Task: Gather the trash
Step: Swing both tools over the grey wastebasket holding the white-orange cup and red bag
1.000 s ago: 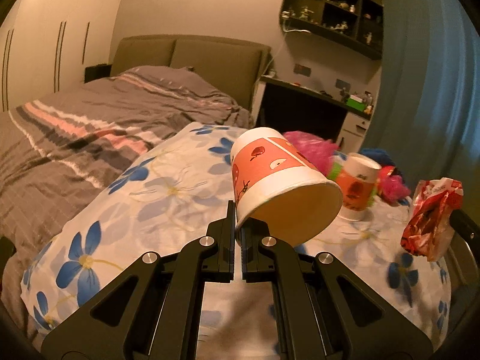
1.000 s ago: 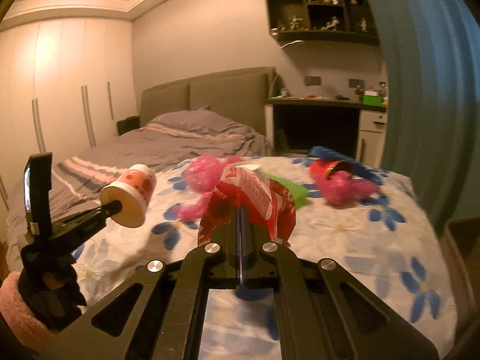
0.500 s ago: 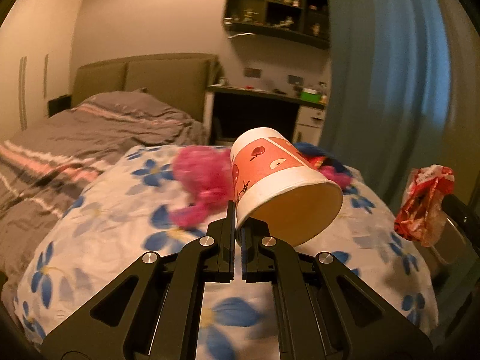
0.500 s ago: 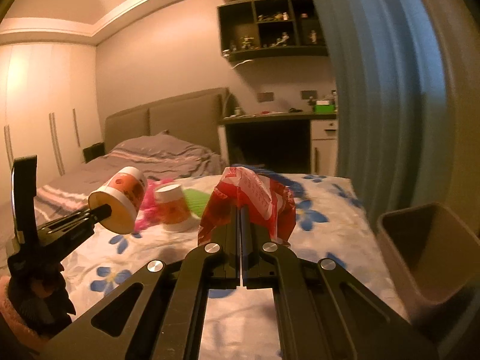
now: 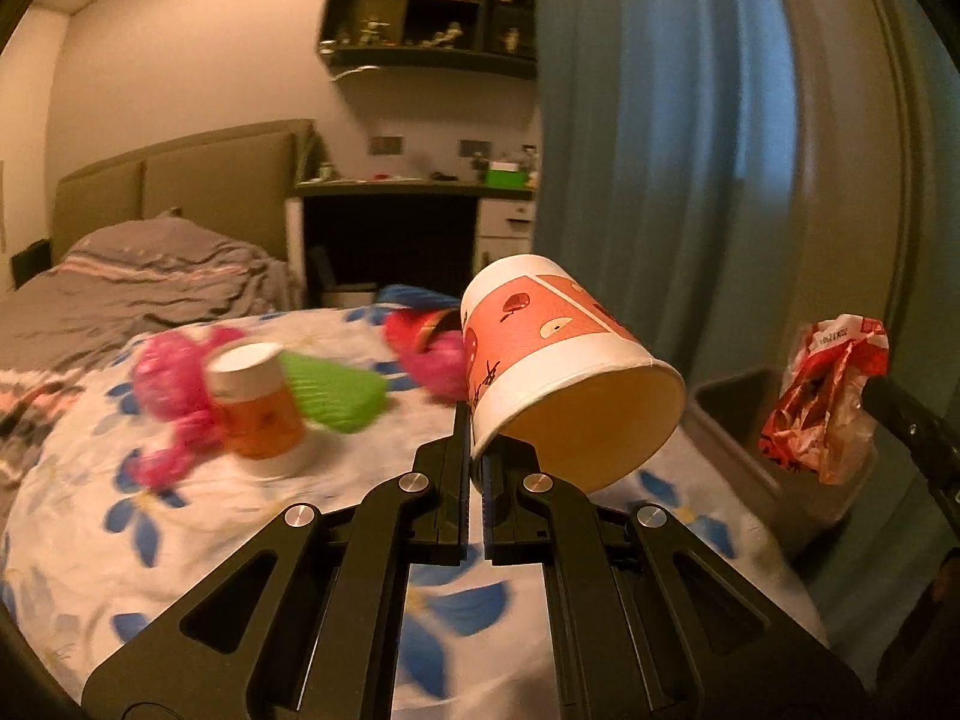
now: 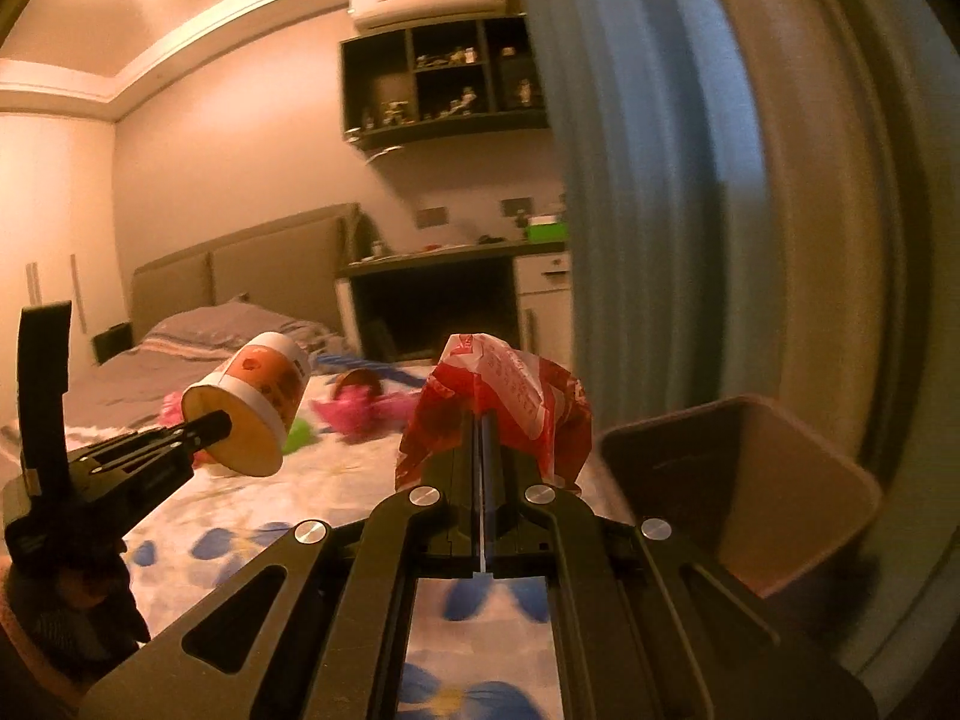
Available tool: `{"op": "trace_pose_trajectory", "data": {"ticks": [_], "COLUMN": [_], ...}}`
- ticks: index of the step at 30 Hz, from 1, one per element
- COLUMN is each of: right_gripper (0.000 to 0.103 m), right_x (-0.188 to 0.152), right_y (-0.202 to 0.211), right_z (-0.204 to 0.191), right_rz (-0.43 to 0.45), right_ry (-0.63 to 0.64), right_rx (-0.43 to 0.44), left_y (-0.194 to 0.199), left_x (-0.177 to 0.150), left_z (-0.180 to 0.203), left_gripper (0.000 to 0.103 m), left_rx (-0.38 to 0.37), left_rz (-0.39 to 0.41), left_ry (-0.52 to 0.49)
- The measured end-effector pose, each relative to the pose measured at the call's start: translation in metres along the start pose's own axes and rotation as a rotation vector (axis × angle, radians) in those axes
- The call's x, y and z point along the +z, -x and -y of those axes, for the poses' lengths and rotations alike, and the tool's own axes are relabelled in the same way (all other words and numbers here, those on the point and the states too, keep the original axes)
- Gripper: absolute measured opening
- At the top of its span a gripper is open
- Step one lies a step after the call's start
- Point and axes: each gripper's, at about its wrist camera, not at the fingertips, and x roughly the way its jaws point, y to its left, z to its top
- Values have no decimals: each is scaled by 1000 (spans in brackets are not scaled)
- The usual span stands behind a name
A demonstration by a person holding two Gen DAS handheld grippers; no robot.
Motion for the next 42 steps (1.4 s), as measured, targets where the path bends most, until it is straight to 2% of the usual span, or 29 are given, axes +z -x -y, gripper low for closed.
{"op": "trace_pose_trajectory", "data": {"ticks": [11, 23, 32, 42], "right_gripper": [2, 2, 2, 2], "right_x": [0, 5, 2, -2], "right_y": [8, 2, -6, -21], "right_z": [69, 122, 140, 150], "right_rz": [30, 49, 35, 0], "right_ry": [-52, -82, -105, -120], "right_rx": [-153, -258, -279, -282], "left_y": [-36, -64, -84, -105], "left_x": [7, 10, 6, 0], "left_z": [77, 135, 177, 198], "left_gripper": [2, 2, 2, 2], "left_rx": [-115, -211, -302, -345], "left_rz": [-6, -14, -28, -64], "left_ry": [-72, -111, -118, -106]}}
